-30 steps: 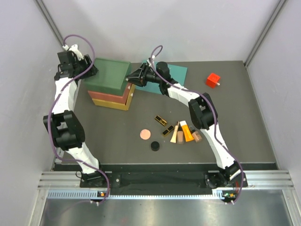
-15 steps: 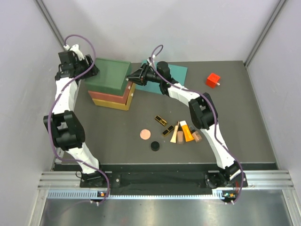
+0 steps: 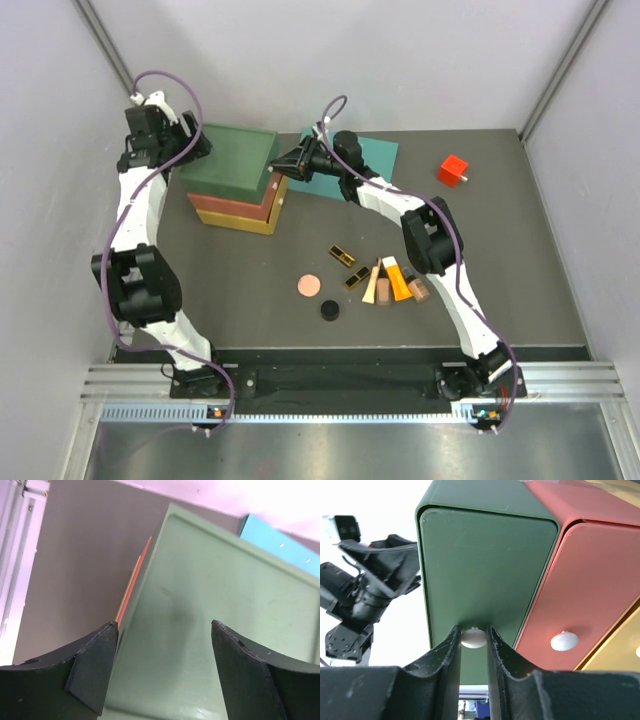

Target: Organize the makeup

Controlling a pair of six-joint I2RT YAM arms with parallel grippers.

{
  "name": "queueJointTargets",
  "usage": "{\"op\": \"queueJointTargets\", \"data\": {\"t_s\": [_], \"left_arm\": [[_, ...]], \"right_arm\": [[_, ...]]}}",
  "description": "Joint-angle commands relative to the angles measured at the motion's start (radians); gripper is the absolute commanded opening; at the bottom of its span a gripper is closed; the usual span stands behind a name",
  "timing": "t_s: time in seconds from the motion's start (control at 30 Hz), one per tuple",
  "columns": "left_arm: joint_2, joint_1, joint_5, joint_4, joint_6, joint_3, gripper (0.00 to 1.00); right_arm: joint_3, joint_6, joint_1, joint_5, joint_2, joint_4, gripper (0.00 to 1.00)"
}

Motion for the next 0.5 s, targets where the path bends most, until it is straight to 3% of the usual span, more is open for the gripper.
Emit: {"op": "queueJointTargets", "data": {"t_s": [0.0, 0.17, 0.23, 0.4, 0.47], "left_arm": [[-0.093, -0.008, -0.022, 0.021, -0.05, 0.054, 0.8], [-0.109, -0.036, 0.013, 0.025, -0.046, 0.064, 0.72], [-0.11, -0.076, 0.009, 0.024, -0.024, 0.064, 0.52], [-0.077, -0.179, -0.109, -0.033, 0.076, 0.084, 0.3], [-0.057, -0.211, -0.111, -0.045, 0.067, 0.088, 0.16]], "right_arm": [[-0.014, 0.002, 0.002, -0.014, -0.051, 0.058, 0.08], [-0.027, 0.005, 0.001, -0.015, -0.055, 0.061, 0.06], [-0.03, 0.008, 0.001, -0.015, -0.057, 0.064, 0.06], [-0.057, 0.019, 0.001, -0.014, -0.066, 0.089, 0.04], [-0.068, 0.022, 0.001, -0.014, -0.067, 0.093, 0.02]]}}
